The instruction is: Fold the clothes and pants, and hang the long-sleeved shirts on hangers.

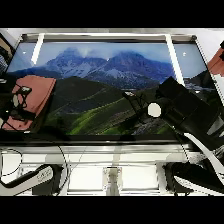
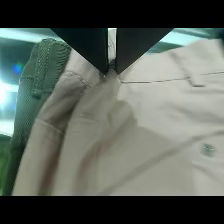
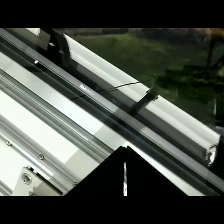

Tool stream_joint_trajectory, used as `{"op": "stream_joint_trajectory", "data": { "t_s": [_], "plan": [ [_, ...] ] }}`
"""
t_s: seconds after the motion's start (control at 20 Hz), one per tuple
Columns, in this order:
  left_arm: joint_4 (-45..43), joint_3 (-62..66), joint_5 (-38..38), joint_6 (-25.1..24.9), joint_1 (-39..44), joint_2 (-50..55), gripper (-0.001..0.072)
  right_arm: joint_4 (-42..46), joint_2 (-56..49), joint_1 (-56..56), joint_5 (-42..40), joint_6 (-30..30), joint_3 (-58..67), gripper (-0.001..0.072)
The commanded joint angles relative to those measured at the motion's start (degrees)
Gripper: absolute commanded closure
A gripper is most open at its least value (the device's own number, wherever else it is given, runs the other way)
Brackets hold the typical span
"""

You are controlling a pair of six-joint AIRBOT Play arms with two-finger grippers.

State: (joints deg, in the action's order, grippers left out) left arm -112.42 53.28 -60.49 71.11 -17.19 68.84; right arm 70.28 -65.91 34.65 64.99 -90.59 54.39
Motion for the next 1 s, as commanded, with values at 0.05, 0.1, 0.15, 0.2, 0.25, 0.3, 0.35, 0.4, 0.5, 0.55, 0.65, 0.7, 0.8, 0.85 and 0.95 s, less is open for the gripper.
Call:
{"op": "stream_joint_trajectory", "data": {
  "t_s": [0.05, 0.1, 0.15, 0.2, 0.25, 0.3, 0.35, 0.4, 0.5, 0.55, 0.65, 0.7, 0.8, 0.85, 0.95],
  "plan": [
    [6.7, 8.9, -3.4, -6.8, 4.7, -6.1, 0.0681, 1.3, 0.0, 0.0, -0.1, 8.6, 3.3, 0.0513],
    [11.6, 12.6, -5.7, -10.6, 6.6, -7.5, 0.0681, 1.3, 0.0, 0.0, -0.1, 11.9, 4.7, 0.0472],
    [15.8, 16.1, -8.2, -13.5, 8.7, -8.3, 0.0681, 1.3, 0.0, 0.0, -0.1, 15.8, 6.4, 0.0441],
    [19.1, 19.8, -11.1, -15.3, 11.5, -8.9, 0.0682, 1.3, 0.0, 0.0, 0.0, 20.1, 8.1, 0.0441],
    [20.5, 23.6, -14.2, -16.1, 14.6, -9.1, 0.0681, 1.3, 0.0, 0.0, 0.3, 24.3, 9.6, 0.0439],
    [20.5, 27.0, -17.2, -16.2, 17.9, -9.1, 0.0682, 1.2, 0.0, 0.0, 0.6, 28.5, 11.0, 0.0394],
    [20.3, 30.3, -20.0, -16.4, 21.5, -9.1, 0.0682, 1.1, 0.0, 0.0, 0.8, 31.5, 12.0, 0.0305],
    [20.3, 32.9, -22.1, -16.6, 24.7, -9.1, 0.0682, 0.9, 0.0, 0.0, 0.8, 34.3, 12.6, 0.0241],
    [20.3, 37.3, -24.5, -16.6, 30.2, -9.1, 0.0681, 0.1, 0.0, 0.0, 1.0, 39.0, 12.7, 0.0230],
    [20.3, 38.9, -24.8, -16.5, 32.5, -9.1, 0.0681, 0.1, 0.0, 0.3, 1.3, 40.5, 12.7, 0.0230],
    [20.3, 40.7, -24.8, -16.3, 35.9, -9.1, 0.0681, -0.1, 0.0, 1.3, 1.2, 40.9, 12.7, 0.0231],
    [20.3, 41.0, -24.8, -15.8, 37.0, -9.1, 0.0681, -0.1, 0.0, 2.2, 1.0, 40.9, 12.7, 0.0230],
    [20.3, 41.0, -24.8, -14.0, 38.2, -9.0, 0.0681, -0.3, -0.2, 4.5, -0.9, 40.2, 12.5, 0.0229],
    [20.3, 41.0, -24.7, -12.9, 38.3, -8.8, 0.0681, -0.5, -0.5, 6.0, -2.2, 38.9, 12.5, 0.0224],
    [20.3, 41.0, -24.7, -11.0, 38.3, -8.4, 0.0681, -0.9, -1.4, 9.4, -6.1, 35.1, 12.4, 0.0149]
  ]
}}
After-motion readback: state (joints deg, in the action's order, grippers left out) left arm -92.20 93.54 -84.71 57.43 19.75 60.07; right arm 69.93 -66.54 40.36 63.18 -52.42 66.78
